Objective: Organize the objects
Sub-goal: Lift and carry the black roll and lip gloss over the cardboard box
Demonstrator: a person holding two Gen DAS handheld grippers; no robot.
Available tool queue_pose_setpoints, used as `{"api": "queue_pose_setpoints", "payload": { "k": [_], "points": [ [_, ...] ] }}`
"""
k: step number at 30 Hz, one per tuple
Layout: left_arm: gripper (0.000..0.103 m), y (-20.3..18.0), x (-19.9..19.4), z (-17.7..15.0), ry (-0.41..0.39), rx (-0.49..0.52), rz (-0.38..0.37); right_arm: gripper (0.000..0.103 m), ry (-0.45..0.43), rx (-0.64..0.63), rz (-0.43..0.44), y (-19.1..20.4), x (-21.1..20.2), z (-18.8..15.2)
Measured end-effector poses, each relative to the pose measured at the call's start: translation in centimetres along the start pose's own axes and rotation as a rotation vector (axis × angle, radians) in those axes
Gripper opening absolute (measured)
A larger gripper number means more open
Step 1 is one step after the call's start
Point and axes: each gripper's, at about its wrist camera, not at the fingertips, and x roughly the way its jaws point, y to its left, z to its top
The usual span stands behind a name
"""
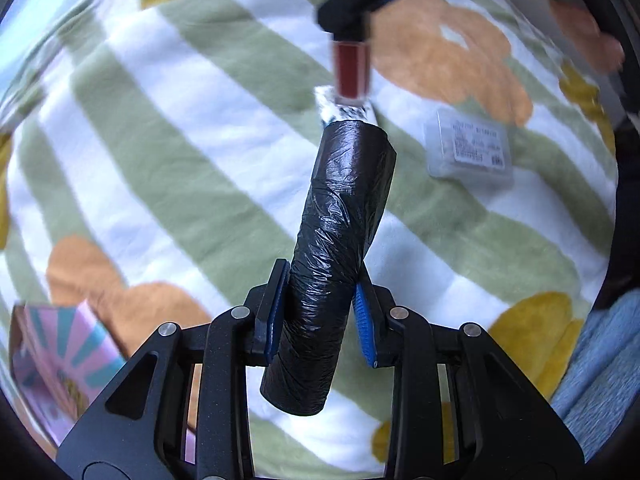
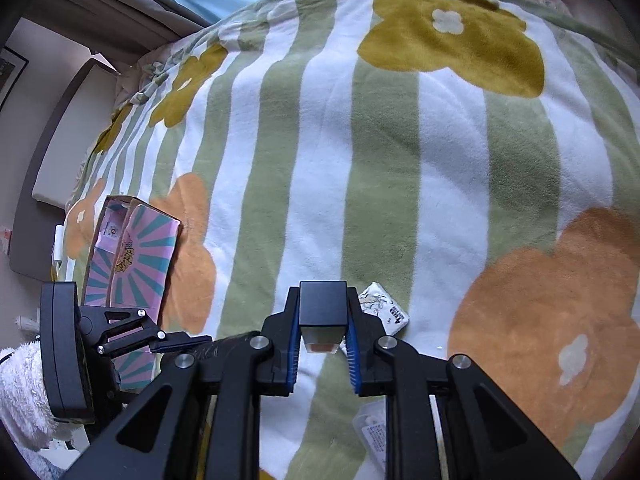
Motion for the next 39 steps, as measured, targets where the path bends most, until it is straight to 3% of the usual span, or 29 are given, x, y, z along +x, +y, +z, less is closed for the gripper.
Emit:
{"api": "queue_pose_setpoints", "payload": {
  "k": [2, 6, 8, 14, 21, 29, 39],
  "points": [
    [0.028, -1.2, -2.3, -3.6, -0.036, -0.067, 0.015, 0.018, -0.014, -0.011, -0.006, 2.1, -1.2, -0.2],
    [0.028, -0.1, -5.1, -3.6, -0.098, -0.197, 0.043, 0.018, -0.033, -0.042, -0.039, 5.7, -3.8, -1.4],
    [0.028, -1.9, -6.1, -5.0, -0.127, -0.257, 0.059, 0.018, -0.035, -0.050, -0.056, 6.9, -5.0, -2.2],
    [0.028, -2.1, -10.9, -8.5, -0.184, -0.412, 0.091, 0.018, -0.033, -0.039, -0.108, 10.2, -7.5, -5.6],
    [0.028, -2.4, -13.3, -11.8, -0.238, -0.584, 0.097, 0.018, -0.043, 0.007, -0.140, 13.7, -8.3, -9.2],
    [0.028, -2.2, -15.2, -15.0, -0.268, -0.628, 0.105, 0.018, -0.061, -0.027, -0.137, 17.4, -8.9, -10.4],
    [0.028, 1.1, -18.7, -19.9, -0.300, -0.740, 0.187, 0.018, -0.070, -0.144, -0.073, 24.4, -7.7, -8.1]
  ]
}}
